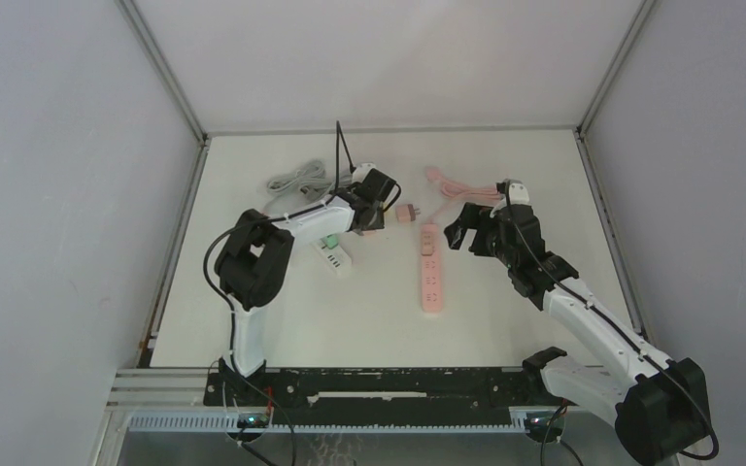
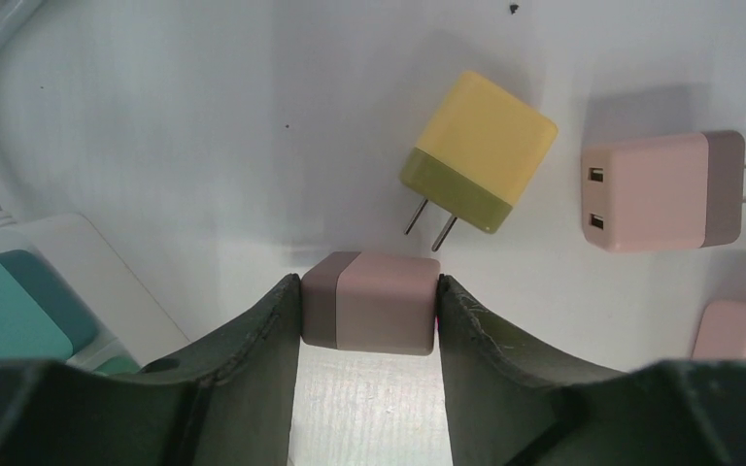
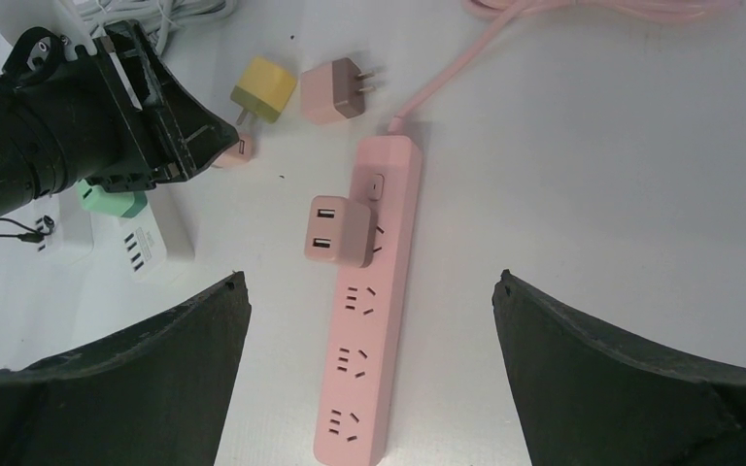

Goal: Insert the plug
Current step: Pick up the plug from the center of the board, then insert the plug into the socket.

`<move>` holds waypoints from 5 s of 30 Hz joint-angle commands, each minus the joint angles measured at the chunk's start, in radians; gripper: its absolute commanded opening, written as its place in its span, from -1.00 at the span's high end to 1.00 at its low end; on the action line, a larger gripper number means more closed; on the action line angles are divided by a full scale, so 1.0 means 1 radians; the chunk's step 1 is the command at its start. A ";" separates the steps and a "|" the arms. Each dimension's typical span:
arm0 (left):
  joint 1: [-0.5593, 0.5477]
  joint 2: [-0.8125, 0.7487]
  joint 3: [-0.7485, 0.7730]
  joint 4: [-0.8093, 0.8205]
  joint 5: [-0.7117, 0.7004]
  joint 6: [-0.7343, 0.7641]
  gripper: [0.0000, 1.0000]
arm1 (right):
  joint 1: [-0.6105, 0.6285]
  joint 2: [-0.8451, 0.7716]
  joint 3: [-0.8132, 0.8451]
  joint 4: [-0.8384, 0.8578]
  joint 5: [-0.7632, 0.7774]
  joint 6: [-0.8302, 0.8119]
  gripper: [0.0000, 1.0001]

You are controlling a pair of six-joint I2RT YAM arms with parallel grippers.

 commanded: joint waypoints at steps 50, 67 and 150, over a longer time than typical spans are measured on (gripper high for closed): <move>-0.015 -0.733 -0.443 0.197 0.902 -0.051 0.53 | 0.471 0.040 0.112 0.175 -0.116 -0.544 -0.52; -0.019 -0.749 -0.442 0.214 0.941 -0.093 0.57 | 0.498 0.087 0.144 0.121 -0.105 -0.608 0.01; -0.231 -0.199 -0.570 0.734 0.682 -0.389 -0.01 | 0.347 0.433 0.347 -0.310 0.255 0.010 1.00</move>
